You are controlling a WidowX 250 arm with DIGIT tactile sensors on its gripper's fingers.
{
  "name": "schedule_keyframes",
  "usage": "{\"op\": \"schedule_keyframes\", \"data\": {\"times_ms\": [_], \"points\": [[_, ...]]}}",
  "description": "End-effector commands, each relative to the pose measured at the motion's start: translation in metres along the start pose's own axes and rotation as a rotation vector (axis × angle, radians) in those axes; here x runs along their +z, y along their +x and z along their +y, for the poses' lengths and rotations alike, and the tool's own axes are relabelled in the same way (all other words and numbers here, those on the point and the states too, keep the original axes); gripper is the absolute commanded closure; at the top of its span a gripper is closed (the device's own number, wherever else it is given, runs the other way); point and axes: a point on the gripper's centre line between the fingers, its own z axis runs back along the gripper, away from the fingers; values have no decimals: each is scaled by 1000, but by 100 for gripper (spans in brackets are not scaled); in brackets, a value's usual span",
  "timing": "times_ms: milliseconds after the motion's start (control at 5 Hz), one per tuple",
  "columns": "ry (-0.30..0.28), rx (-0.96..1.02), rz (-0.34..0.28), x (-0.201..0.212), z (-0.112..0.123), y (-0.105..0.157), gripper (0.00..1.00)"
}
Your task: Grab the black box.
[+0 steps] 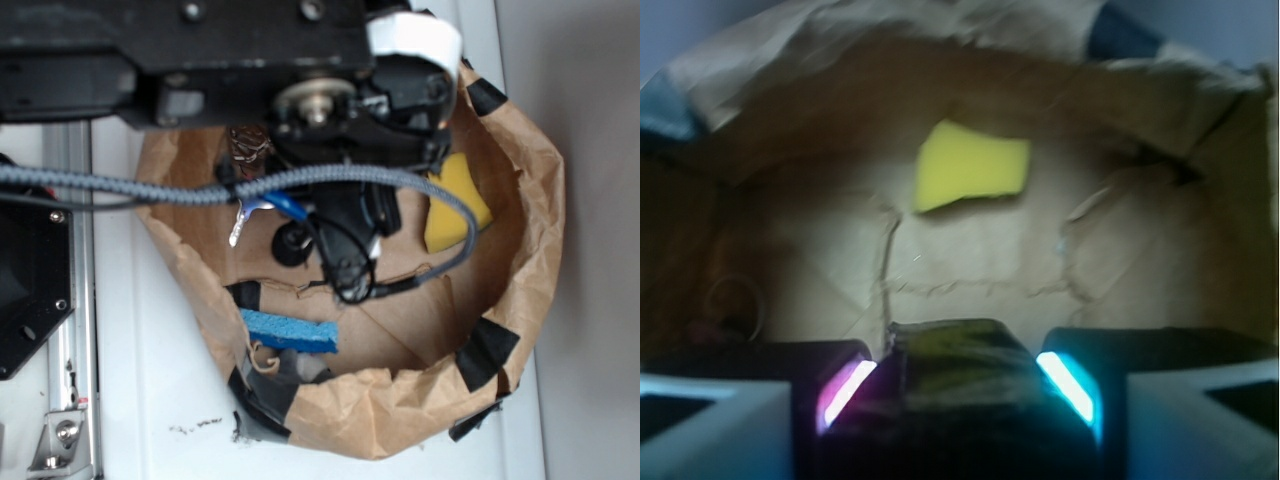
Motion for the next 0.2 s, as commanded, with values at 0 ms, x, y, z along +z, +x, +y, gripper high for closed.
{"op": "schedule_keyframes", "data": {"times_ms": [0], "points": [[25, 36, -101, 16, 10, 19, 100]]}}
